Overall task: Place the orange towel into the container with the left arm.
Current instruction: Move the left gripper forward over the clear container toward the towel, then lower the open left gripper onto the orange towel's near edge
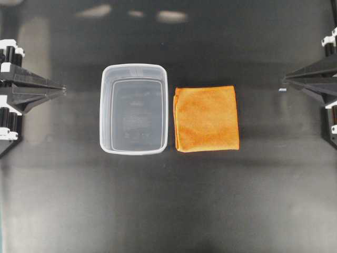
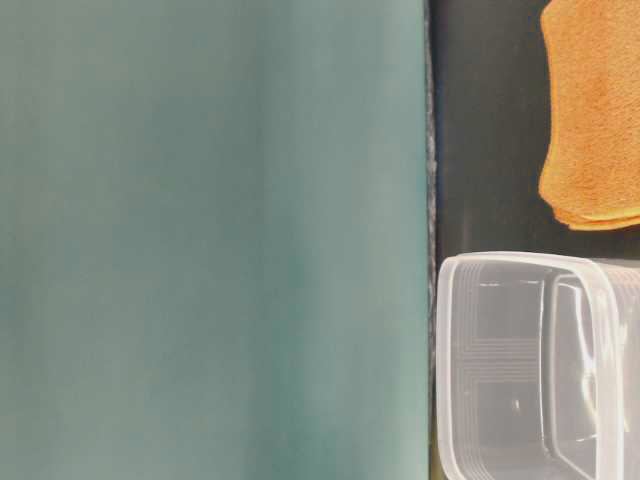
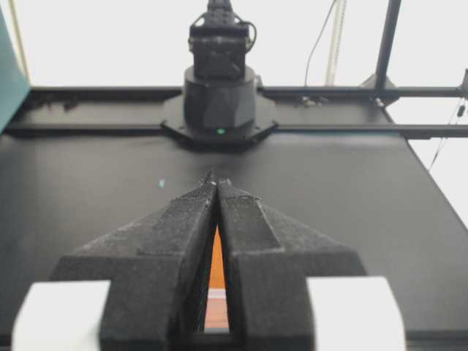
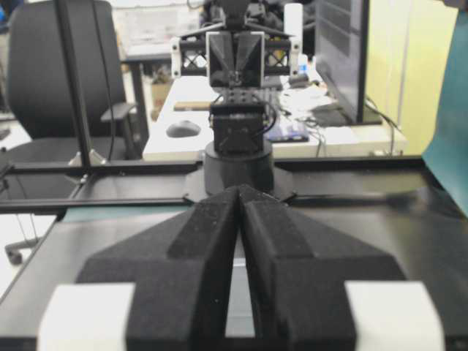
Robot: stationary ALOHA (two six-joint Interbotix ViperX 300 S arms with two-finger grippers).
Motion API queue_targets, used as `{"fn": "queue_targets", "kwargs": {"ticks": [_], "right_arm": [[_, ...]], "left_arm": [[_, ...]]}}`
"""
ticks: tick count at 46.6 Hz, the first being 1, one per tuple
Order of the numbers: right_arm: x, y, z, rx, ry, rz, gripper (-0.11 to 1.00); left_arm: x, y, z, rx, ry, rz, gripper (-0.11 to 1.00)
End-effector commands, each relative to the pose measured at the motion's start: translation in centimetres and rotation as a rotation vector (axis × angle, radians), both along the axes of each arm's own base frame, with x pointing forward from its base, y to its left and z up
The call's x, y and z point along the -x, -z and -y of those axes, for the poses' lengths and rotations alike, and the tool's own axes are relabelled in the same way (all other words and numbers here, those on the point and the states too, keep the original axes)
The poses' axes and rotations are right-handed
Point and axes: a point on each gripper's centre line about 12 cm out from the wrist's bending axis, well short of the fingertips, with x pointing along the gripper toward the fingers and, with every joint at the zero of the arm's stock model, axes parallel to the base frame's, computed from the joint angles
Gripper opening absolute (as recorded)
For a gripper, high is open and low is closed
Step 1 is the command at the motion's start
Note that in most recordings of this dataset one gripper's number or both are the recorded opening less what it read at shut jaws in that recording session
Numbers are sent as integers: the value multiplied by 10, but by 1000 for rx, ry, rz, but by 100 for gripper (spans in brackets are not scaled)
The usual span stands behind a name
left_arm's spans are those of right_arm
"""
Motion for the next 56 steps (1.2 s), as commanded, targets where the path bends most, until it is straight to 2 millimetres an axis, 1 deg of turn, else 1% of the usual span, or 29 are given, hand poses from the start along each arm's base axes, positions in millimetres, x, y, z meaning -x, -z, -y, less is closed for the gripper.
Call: {"fn": "queue_targets", "kwargs": {"ticks": [1,3,6,7,20,23,27,29,34,35,37,40,43,45,48,51,52,56], "right_arm": [[-1,-7,-1,-11,-8,20,1],[-1,-6,-1,-14,-7,20,3],[0,-6,-1,-15,-7,18,1],[0,-6,-1,-18,-7,17,1],[3,-7,0,-72,-3,13,1],[4,-6,1,-83,-2,-3,3],[7,-5,1,-87,-1,-19,14],[8,-5,1,-87,-1,-29,22],[11,-5,1,-88,-1,-45,48],[11,-6,1,-88,1,-47,51],[12,-5,1,-88,0,-53,63],[14,-5,1,-88,0,-62,71],[16,-4,1,-88,0,-76,74],[17,-3,1,-88,2,-84,73],[18,-2,0,-88,0,-90,73],[20,-3,1,-88,1,-85,73],[20,-4,0,-88,0,-82,73],[22,-4,0,-88,0,-78,73]], "left_arm": [[-6,-12,0,-15,4,-3,6],[-9,-15,0,-7,3,-26,6],[-15,-18,0,3,1,-77,0],[-16,-19,0,5,0,-92,0],[-44,-30,-1,-6,-9,-305,0],[-51,-32,-2,-9,-10,-342,0],[-64,-35,-2,-14,-12,-397,0],[-70,-35,-2,-14,-13,-419,0],[-85,-33,-3,-14,-16,-480,0],[-89,-33,-3,-14,-16,-492,0],[-98,-31,-3,-14,-18,-521,0],[-109,-29,-4,-15,-20,-551,1],[-124,-26,-4,-15,-21,-583,2],[-133,-25,-5,-14,-23,-601,5],[-148,-25,-6,-14,-25,-627,19],[-164,-24,-6,-14,-26,-666,38],[-172,-23,-6,-14,-27,-685,44],[-195,-15,-7,-14,-30,-753,69]]}}
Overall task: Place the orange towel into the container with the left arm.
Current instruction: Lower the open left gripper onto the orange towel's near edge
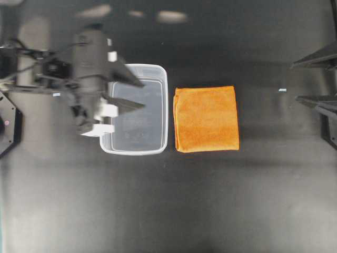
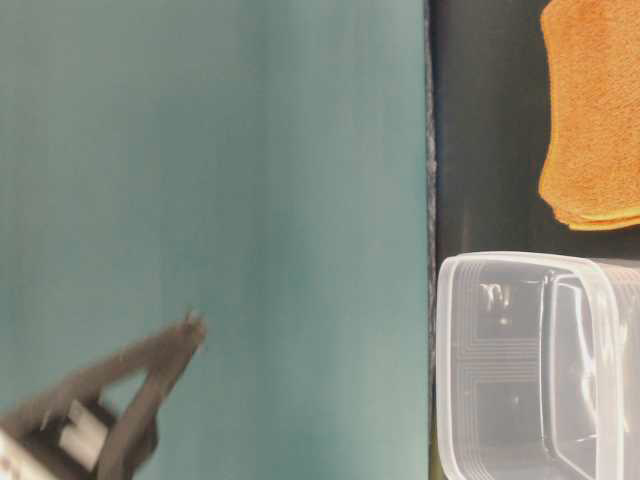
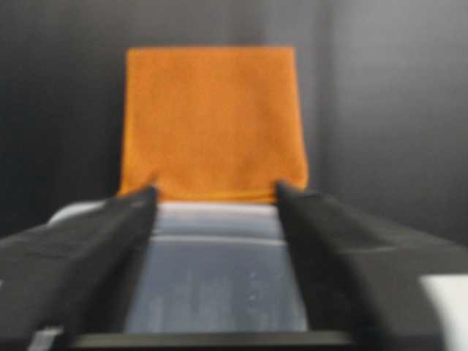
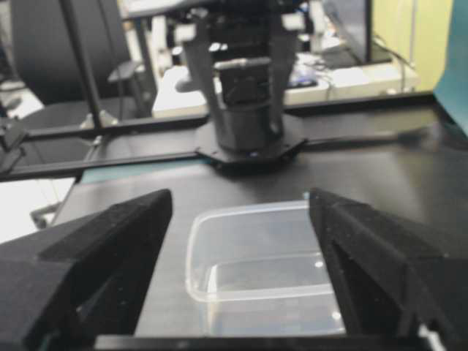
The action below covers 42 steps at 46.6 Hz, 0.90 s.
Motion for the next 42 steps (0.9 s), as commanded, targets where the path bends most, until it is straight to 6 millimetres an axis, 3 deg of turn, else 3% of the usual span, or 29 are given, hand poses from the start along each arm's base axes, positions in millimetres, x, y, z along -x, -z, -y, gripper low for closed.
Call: {"fn": "queue_targets", "kwargs": {"ticks": [1,6,13,22,31,42], "right_arm": [[0,-6,1,-4,3,18,73],[0,-7,1,-3,5,20,73],[0,-6,2,-3,11,18,73],[1,-5,2,-4,11,17,73],[1,-1,2,-5,11,6,73],[1,1,2,-5,13,2,72]], "left_arm": [[-29,-5,-1,-4,-3,-37,74],[-59,17,-3,-22,8,-133,90],[-100,49,-3,-65,50,-209,86],[-137,88,-7,-72,55,-299,88],[-154,127,-14,-69,46,-361,88],[-155,171,-11,-56,44,-438,88]]}}
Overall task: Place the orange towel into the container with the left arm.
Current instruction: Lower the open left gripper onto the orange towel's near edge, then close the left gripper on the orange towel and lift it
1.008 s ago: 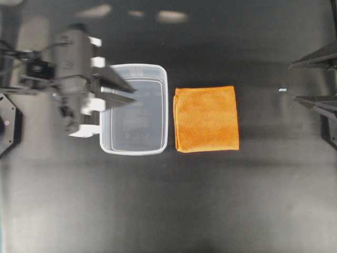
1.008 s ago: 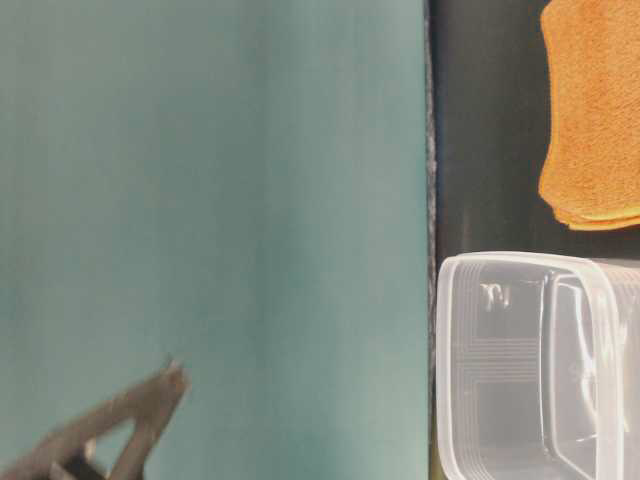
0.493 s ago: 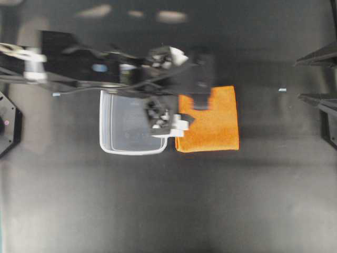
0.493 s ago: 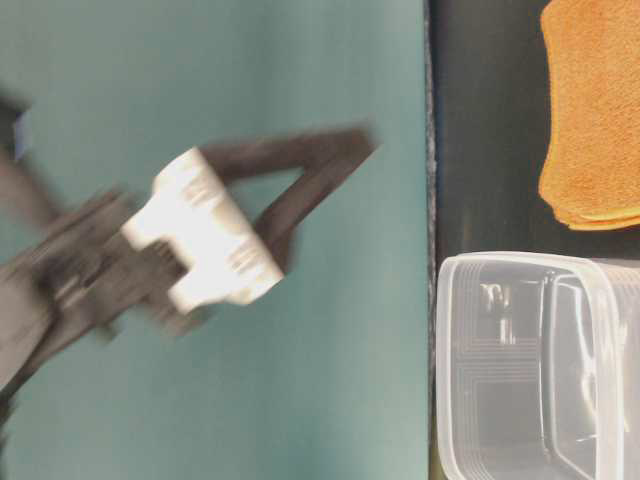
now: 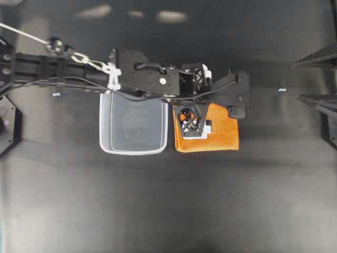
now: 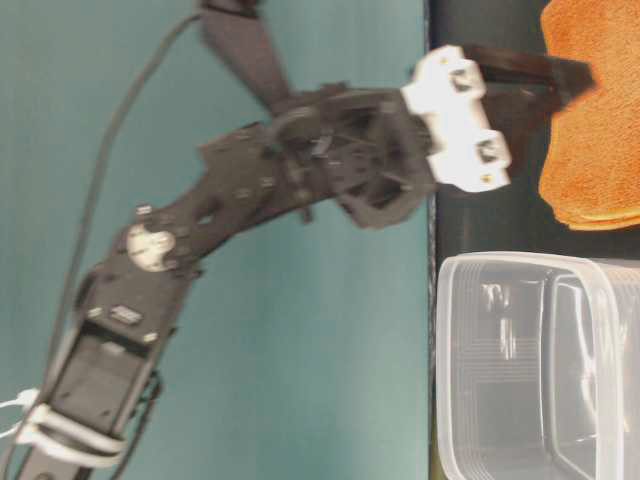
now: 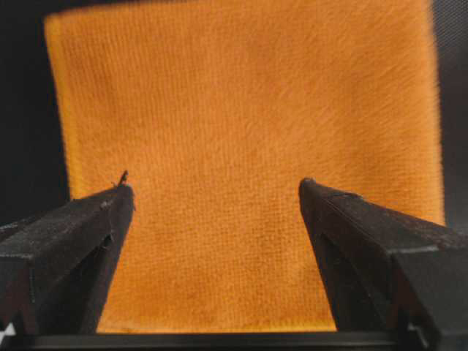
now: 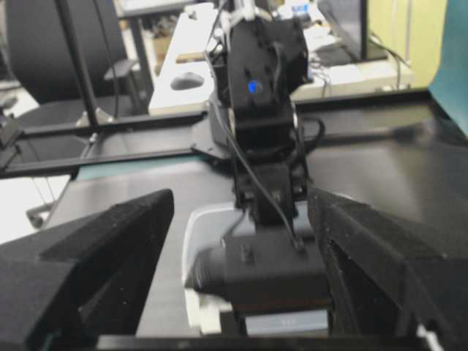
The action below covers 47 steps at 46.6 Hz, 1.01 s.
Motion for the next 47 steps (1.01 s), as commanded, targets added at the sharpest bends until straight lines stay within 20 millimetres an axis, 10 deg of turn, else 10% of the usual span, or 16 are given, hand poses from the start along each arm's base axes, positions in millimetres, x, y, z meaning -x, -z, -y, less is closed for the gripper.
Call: {"fn": "queue_targets", "kwargs": {"ticks": [1,21,29,38,47], "right_arm": [[-1,-4,0,-3,2,9,72],[-1,3,0,-2,2,-8,72],[-1,2,0,-2,2,-6,72],[0,2,0,-2,2,-6,72],[0,2,0,-2,2,-6,72]], "left_arm": [[-3,7,5,2,4,2,88],[0,43,29,1,54,-49,85],[2,42,32,0,61,-55,55],[-4,16,31,-6,68,1,7],[-7,-39,28,-8,63,96,6]]}}
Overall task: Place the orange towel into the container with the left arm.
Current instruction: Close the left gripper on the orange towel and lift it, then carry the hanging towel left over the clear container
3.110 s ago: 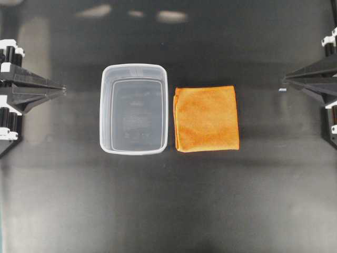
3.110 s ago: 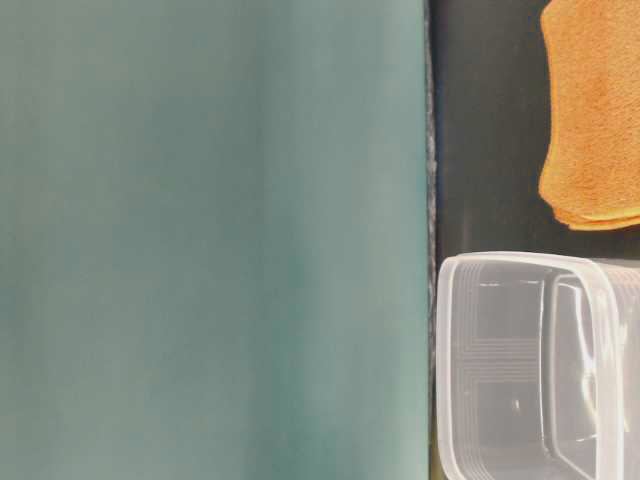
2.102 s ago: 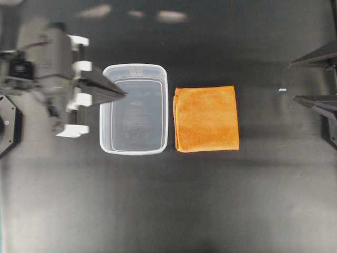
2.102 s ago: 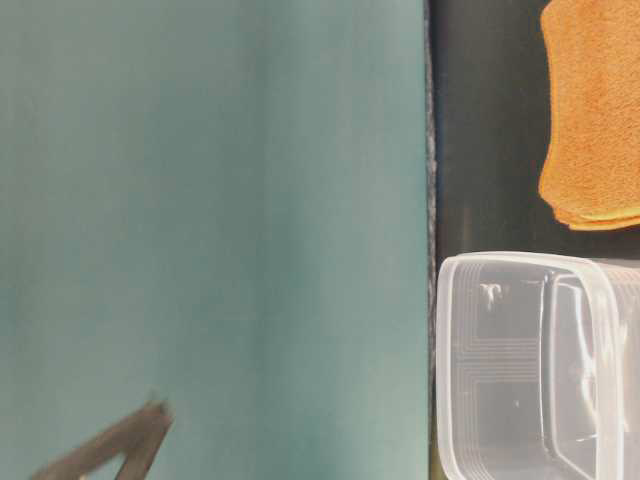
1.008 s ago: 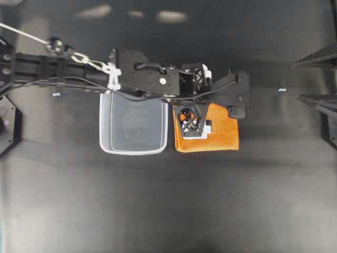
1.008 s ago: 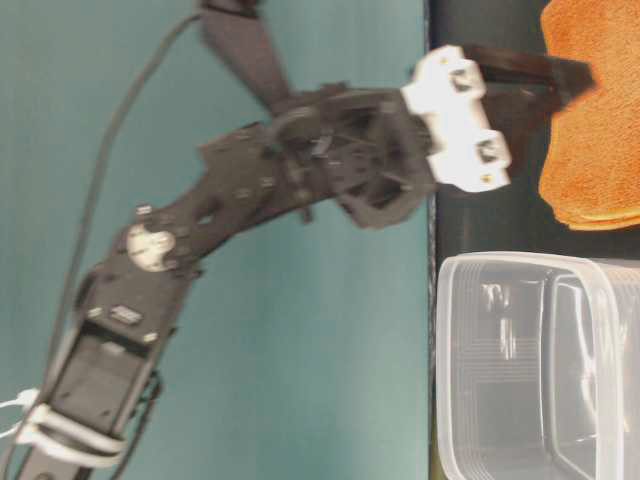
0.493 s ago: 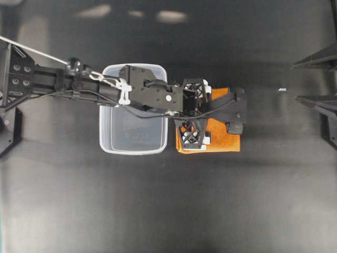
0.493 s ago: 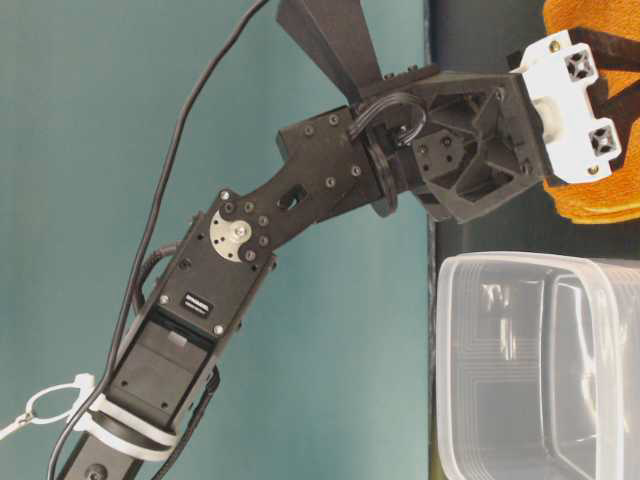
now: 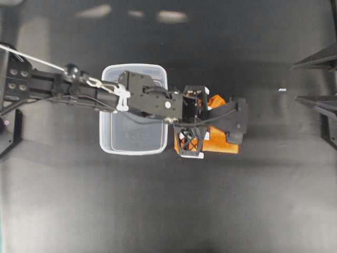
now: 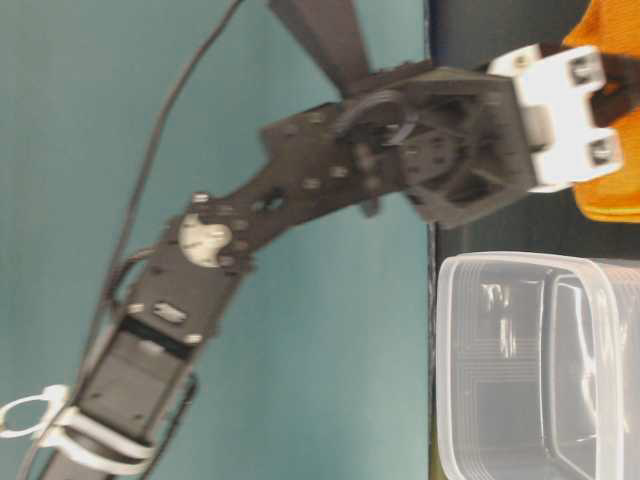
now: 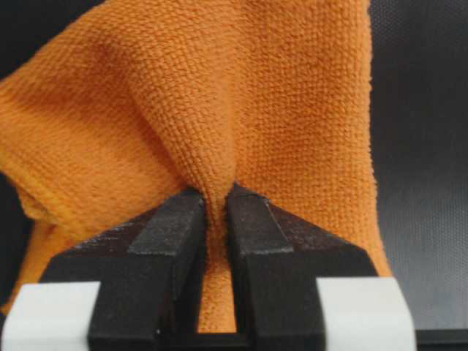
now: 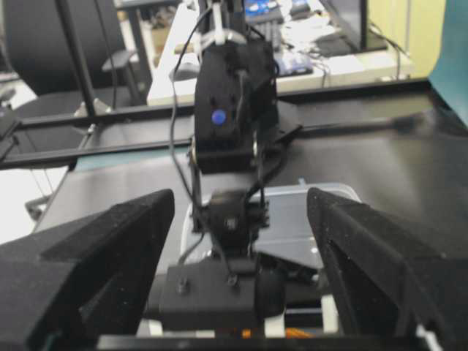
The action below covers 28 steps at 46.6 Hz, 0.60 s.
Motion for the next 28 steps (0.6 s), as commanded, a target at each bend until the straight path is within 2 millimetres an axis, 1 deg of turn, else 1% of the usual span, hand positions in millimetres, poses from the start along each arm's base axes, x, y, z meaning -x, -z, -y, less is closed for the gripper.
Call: {"fn": "queue_targets", "kwargs": {"ticks": [1,6,9,11,13,16,17,23,28], "right_arm": [[-1,-4,0,-3,2,9,72],[0,-5,0,-4,2,18,71],[0,-6,0,-4,2,22,71],[1,-7,0,-4,2,25,71],[1,-7,0,-4,2,26,71],[2,-9,0,-4,2,34,71],[3,-9,0,-3,2,37,71],[3,-11,0,-2,2,43,71],[4,-11,0,-2,2,45,71]], "left_arm": [[-4,-57,-2,0,-4,109,6],[3,-95,1,3,-1,149,6],[12,-117,4,2,5,160,6],[21,-135,4,2,5,167,6],[31,-149,5,2,5,169,6],[46,-165,3,2,2,161,6],[55,-170,2,0,1,152,6],[92,-183,-5,-4,-14,115,6],[123,-181,-11,-4,-30,94,6]]}}
